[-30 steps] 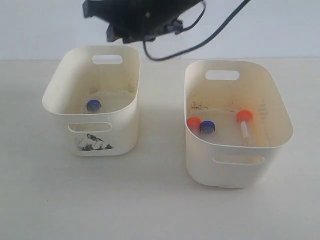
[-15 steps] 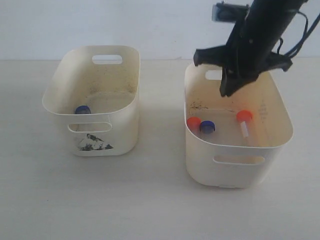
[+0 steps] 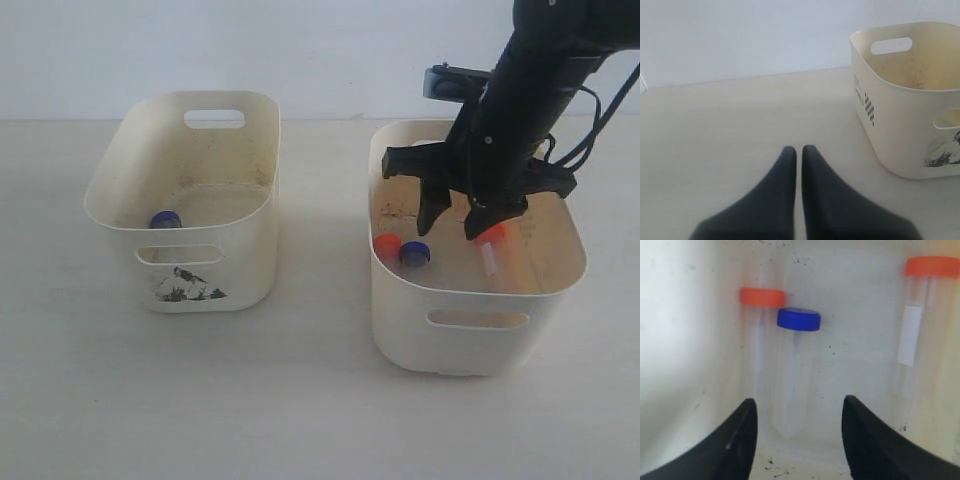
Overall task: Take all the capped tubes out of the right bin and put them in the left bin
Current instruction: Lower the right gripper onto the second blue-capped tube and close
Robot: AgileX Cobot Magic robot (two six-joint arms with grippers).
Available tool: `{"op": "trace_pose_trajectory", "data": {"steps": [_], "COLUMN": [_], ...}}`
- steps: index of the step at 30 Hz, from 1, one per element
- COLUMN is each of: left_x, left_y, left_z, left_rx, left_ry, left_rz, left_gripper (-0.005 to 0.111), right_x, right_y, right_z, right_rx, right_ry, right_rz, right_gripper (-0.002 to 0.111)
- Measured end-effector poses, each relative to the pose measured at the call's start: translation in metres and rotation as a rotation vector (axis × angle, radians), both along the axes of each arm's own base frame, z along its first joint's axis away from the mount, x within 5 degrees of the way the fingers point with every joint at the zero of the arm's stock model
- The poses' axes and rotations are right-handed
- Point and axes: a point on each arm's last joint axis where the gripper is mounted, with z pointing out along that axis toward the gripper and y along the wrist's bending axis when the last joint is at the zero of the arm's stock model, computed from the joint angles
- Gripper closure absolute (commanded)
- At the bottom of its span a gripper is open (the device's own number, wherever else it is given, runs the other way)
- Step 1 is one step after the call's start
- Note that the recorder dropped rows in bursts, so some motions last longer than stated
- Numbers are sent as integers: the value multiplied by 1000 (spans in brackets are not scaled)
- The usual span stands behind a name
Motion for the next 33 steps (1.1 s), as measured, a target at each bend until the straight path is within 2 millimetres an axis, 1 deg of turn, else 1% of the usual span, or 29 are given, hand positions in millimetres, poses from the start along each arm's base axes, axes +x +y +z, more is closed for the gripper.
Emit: {"op": "trace_pose_trajectory", "data": {"steps": [2,5,6,7,9,11,13,18,22,31,33], "left_x": [0,0,0,0,0,0,0,0,0,0,0], "left_y": [0,0,0,0,0,0,0,0,0,0,0], "left_z": [0,0,0,0,0,0,0,0,0,0,0], "left_rx": [0,0,0,0,0,0,0,0,0,0,0], "left_ry": [0,0,0,0,0,0,0,0,0,0,0], "left_rz": [0,0,0,0,0,0,0,0,0,0,0], "left_gripper": [102,102,102,102,102,102,102,102,102,102,102], "right_x": [-1,1,1,2,1,1,1,2,3,7,8], "right_y": [6,11,13,13,14,14,14,14,14,15,15], "right_z": [-2,-13,-18,-21,-26,-27,-27,-29,-34,-57,-59], "right_rx": [-1,-7,-12,-19,-27,-33,-33,-32,-34,-53,-60], "right_ry": [3,29,42,52,70,78,80,88,102,149,148], "right_rz": [1,-3,1,3,9,7,-8,-32,-44,-51,-51], "right_gripper": [58,58,56,53,42,38,40,49,49,49,49]}}
